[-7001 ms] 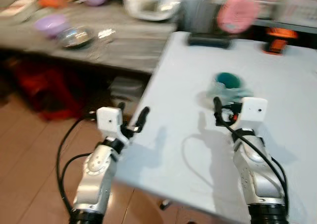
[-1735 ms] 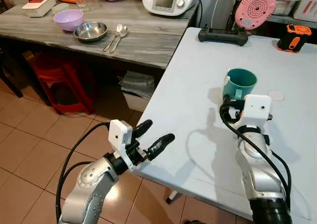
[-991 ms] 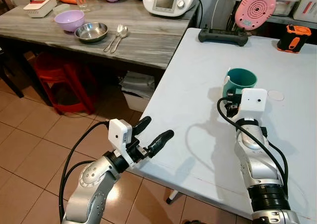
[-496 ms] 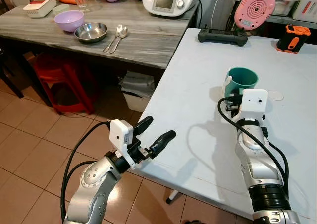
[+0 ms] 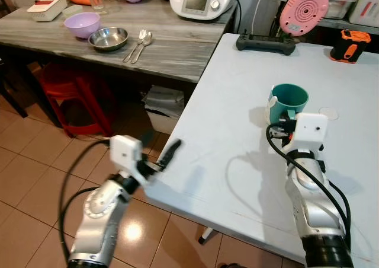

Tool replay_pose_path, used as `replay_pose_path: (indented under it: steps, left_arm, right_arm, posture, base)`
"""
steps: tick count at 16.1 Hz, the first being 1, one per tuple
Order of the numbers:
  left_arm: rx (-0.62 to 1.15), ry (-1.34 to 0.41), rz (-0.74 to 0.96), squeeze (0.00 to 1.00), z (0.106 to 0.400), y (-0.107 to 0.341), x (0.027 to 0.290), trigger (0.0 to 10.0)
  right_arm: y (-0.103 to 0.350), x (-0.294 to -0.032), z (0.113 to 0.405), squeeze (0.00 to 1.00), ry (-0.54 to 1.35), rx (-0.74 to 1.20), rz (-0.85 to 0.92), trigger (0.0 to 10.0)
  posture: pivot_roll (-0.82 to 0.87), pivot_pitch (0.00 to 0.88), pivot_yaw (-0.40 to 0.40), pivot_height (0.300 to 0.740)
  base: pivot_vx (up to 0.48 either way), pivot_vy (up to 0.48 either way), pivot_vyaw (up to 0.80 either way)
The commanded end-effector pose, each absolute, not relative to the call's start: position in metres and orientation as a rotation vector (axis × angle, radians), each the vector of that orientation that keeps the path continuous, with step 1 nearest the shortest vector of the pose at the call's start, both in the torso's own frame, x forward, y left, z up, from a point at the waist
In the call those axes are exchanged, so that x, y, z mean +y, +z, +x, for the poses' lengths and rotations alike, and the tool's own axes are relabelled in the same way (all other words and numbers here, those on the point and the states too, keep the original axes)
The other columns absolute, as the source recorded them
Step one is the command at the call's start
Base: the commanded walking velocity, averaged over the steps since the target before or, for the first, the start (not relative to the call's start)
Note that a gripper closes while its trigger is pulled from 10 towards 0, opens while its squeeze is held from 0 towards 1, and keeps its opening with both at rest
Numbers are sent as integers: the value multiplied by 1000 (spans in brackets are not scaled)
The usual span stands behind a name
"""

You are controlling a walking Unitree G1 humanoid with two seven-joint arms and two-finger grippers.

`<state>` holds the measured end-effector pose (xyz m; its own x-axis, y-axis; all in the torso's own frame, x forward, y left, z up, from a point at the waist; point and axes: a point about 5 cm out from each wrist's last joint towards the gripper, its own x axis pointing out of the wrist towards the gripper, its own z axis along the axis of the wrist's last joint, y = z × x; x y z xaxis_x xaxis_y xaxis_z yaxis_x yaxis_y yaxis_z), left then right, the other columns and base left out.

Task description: Setting the table

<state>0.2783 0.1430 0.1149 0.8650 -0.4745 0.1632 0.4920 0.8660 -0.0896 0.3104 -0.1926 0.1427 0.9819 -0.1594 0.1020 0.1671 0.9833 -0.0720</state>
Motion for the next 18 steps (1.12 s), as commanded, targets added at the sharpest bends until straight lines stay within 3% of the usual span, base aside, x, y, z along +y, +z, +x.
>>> replay_pose_path:
  steps: [1, 6, 7, 8, 12, 16, 18]
  left_arm:
    - [-132, -452, -101, 0, 281, 113, 153, 10000]
    - [-9, -113, 30, 0, 292, 95, 198, 10000]
    - [-14, -72, 29, 0, 289, 94, 202, 10000]
    - [-16, -58, 32, 0, 289, 93, 204, 10000]
    - [-17, -6, 31, 0, 280, 89, 215, 10000]
    - [-31, -27, 34, 0, 285, 90, 208, 10000]
    - [-47, -39, 29, 0, 290, 93, 204, 10000]
  right_arm:
    - [146, -189, 307, 0, -143, -111, -58, 0]
    - [150, -185, 287, 0, -99, -132, -58, 0]
    - [151, -184, 285, 0, -92, -133, -62, 8275]
    - [150, -184, 284, 0, -92, -132, -64, 10000]
    - [147, -187, 279, 0, -102, -111, -62, 10000]
    - [149, -182, 282, 0, -87, -114, -54, 10000]
    - [150, -180, 282, 0, -81, -118, -49, 10000]
  posture:
    - [-79, 112, 41, 740]
    - [-70, 100, 45, 740]
    - [-62, 94, 45, 740]
    - [-52, 88, 47, 740]
    - [-36, 75, 51, 740]
    - [-41, 72, 47, 740]
    - [-42, 71, 48, 740]
  base:
    - [0, 0, 0]
    - [0, 0, 0]
    - [0, 0, 0]
    - [0, 0, 0]
    - [0, 0, 0]
    - [0, 281, -800]
    - [0, 388, 0]
